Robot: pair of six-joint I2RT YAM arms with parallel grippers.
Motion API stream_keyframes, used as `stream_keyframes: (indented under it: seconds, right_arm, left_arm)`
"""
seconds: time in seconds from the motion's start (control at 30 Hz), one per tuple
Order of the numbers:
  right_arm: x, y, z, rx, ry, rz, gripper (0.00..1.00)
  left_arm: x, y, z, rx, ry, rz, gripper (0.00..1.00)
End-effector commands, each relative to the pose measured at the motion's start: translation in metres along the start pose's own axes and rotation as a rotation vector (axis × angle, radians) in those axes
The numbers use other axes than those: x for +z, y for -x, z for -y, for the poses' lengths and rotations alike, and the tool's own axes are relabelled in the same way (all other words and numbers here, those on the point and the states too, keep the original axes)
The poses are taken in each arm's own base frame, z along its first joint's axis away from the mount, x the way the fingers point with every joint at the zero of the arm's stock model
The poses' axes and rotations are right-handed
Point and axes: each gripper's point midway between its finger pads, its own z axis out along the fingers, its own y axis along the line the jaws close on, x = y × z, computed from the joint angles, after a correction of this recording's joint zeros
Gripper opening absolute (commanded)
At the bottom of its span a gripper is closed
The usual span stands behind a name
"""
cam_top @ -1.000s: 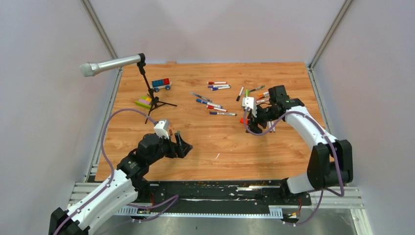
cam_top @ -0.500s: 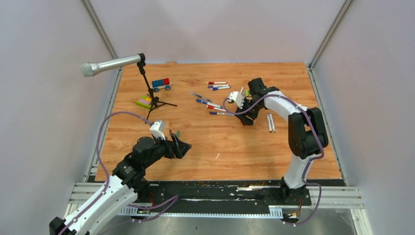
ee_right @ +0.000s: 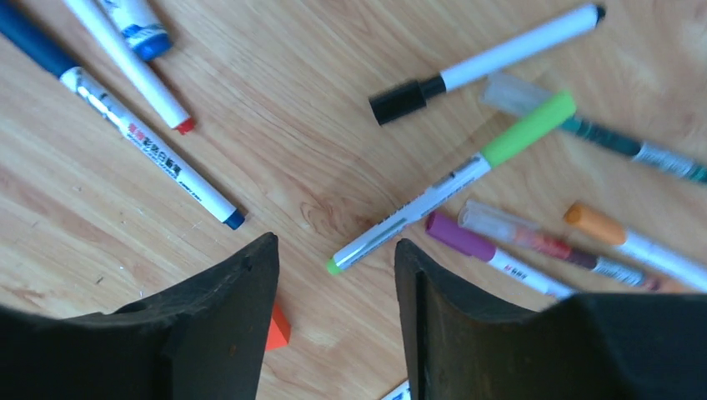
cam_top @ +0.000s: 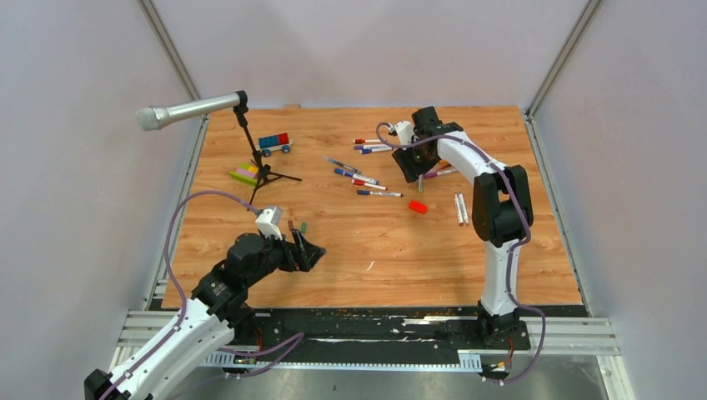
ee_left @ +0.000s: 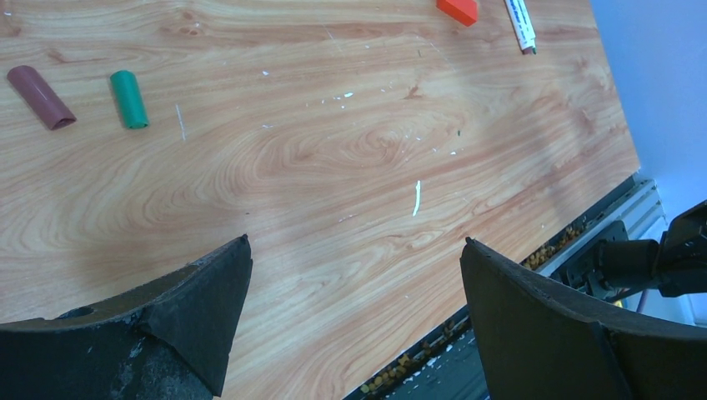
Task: Open the pen caps
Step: Pick up the pen from the center of the board.
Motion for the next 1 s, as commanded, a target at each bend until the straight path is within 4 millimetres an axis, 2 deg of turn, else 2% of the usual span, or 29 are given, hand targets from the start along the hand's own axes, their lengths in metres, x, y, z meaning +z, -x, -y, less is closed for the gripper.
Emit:
stream_keyframes:
  seconds: [0.0, 0.17, 0.53, 0.73, 0.97]
  right_arm:
    - [0.004, -0.015, 0.005, 0.225, -0.104, -0.064, 0.5]
    - [0.006, -0.019, 0.011, 0.272, -0.163, -0.066, 0.4]
    - [0.027, -0.038, 0.014, 0.322, -0.156, -0.122, 0.35]
    - [0.038, -0.053, 0.005, 0.347, -0.107, -0.151, 0.32]
    - [0.041, -0.059, -0.003, 0.35, -0.071, -0.165, 0.18]
  left_arm:
    - [-0.001, 0.009, 0.004, -0.002, -0.004, 0.023, 1.0]
    - [0.004, 0.007, 0.004, -0.008, -0.009, 0.016, 1.0]
    - [0.002, 0.004, 0.004, -0.018, -0.015, 0.014, 1.0]
    - [0.001, 0.01, 0.009, -0.02, -0.026, 0.025, 1.0]
    - [0.002, 0.013, 0.018, -0.057, -0.053, 0.014, 1.0]
